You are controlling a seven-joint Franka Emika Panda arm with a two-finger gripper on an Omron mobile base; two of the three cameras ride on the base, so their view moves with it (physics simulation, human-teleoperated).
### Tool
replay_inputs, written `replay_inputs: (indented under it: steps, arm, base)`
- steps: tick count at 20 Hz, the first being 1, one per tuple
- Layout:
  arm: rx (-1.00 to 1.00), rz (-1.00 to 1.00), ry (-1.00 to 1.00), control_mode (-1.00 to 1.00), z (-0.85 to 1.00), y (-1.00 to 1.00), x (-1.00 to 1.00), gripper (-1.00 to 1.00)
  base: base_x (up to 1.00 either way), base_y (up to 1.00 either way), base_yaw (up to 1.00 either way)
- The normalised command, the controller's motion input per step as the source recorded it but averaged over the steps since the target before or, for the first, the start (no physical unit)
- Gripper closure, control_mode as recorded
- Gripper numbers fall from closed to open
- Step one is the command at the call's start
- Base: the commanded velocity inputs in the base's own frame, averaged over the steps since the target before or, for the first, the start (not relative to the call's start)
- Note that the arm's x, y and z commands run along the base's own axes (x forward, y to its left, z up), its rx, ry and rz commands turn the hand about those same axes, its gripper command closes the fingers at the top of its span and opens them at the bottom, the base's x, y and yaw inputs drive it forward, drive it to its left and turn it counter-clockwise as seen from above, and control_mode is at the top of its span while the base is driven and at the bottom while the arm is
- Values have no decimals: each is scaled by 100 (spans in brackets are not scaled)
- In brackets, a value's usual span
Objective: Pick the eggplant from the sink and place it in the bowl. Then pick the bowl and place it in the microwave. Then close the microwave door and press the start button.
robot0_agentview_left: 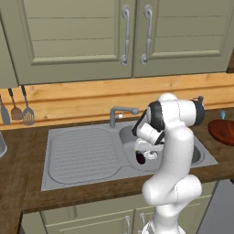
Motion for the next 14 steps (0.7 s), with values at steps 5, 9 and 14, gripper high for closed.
replay_inputs:
  steps: [5,9,14]
  arm:
    - [3,0,0,-100,-19,25,0,-100]
    - [0,0,0,-100,-12,2,1,-100]
    - [0,0,0,-100,-12,-1,0,-100]
  base:
    - [0,0,0]
    - [0,0,0]
    - [0,0,0]
